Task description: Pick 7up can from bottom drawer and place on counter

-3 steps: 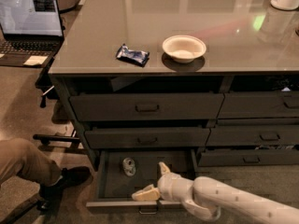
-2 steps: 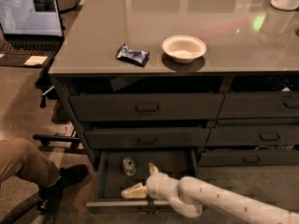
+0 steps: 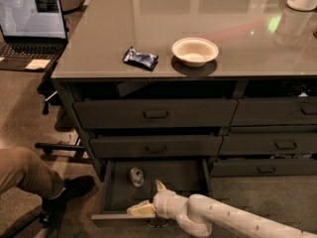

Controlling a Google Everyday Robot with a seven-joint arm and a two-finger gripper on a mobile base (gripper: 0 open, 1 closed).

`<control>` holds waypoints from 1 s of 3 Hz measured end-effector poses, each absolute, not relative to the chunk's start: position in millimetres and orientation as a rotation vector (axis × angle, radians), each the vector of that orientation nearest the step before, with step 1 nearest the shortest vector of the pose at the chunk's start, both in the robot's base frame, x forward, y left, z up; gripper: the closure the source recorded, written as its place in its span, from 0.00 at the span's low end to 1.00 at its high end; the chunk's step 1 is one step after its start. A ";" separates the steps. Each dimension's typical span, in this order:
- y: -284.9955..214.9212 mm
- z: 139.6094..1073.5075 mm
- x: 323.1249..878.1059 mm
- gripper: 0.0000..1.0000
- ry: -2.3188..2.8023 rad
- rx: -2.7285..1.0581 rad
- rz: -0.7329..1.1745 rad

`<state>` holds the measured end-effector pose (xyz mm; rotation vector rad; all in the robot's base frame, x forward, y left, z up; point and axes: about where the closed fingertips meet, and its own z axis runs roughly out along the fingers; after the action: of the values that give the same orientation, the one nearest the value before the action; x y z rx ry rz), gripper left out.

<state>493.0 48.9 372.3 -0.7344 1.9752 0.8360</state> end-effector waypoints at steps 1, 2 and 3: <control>54.6 365.0 499.5 0.00 1.962 -0.751 0.808; 70.3 344.1 520.1 0.00 1.910 -0.798 0.781; 79.2 315.1 554.7 0.00 1.874 -0.832 0.725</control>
Offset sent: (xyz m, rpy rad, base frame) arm 0.0711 0.0333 -0.0591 -0.0438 -0.1712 0.0249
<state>554.7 79.2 315.1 -0.8315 1.8742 0.7254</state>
